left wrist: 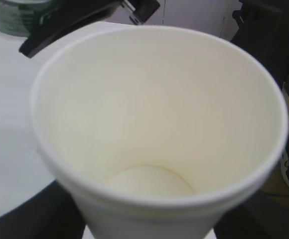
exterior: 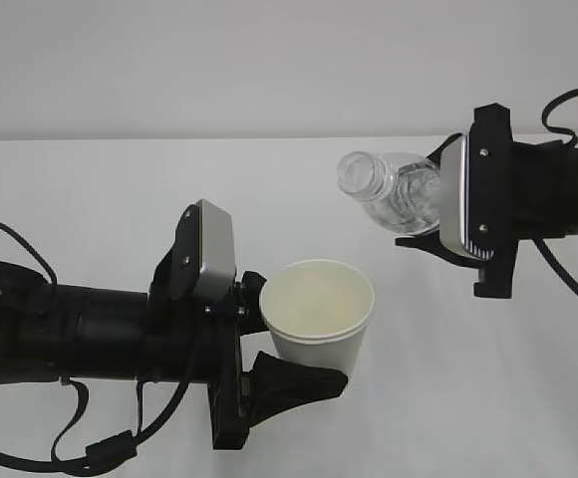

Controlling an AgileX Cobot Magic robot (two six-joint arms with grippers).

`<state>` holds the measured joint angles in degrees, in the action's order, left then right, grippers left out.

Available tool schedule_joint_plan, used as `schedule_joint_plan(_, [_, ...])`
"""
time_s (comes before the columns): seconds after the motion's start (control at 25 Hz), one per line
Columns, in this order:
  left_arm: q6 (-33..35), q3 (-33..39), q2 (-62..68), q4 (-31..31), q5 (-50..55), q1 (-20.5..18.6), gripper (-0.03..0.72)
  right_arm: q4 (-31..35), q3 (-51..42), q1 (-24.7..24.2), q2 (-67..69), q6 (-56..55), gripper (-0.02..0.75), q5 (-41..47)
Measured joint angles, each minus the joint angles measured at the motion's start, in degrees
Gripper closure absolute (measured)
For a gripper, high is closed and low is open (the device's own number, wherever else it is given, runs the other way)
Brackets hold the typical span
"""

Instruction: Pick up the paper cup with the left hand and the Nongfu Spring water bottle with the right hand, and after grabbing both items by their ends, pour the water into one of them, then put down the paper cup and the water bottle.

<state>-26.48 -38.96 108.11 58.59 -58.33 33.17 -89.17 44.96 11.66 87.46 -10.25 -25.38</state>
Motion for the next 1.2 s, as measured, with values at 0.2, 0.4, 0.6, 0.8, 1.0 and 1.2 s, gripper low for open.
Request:
schedule_joint_plan(0.2, [0.0, 0.0, 0.0, 0.1, 0.1, 0.0, 0.196, -0.1, 2.5, 0.0, 0.0, 0.2, 0.246, 0.0])
schedule_joint_plan(0.4, [0.0, -0.6, 0.0, 0.2, 0.1, 0.0, 0.196, -0.1, 3.6, 0.0, 0.0, 1.1, 0.246, 0.0])
schedule_joint_plan(0.6, [-1.0, -3.0, 0.0, 0.2, 0.6, 0.0, 0.196, -0.1, 3.9, 0.0, 0.0, 2.8, 0.246, 0.0])
schedule_joint_plan(0.8, [-1.4, -3.8, 0.0, 0.6, 1.8, 0.0, 0.196, -0.1, 3.9, 0.0, 0.0, 4.4, 0.246, 0.0])
schedule_joint_plan(1.0, [-1.5, -3.8, 0.0, 0.6, 2.1, 0.0, 0.196, -0.1, 3.9, 0.0, 0.0, 6.6, 0.246, 0.0])
schedule_joint_plan(1.2, [-1.5, -3.8, 0.0, 0.8, 2.1, 0.0, 0.196, -0.2, 3.9, 0.0, 0.0, 7.7, 0.246, 0.0])
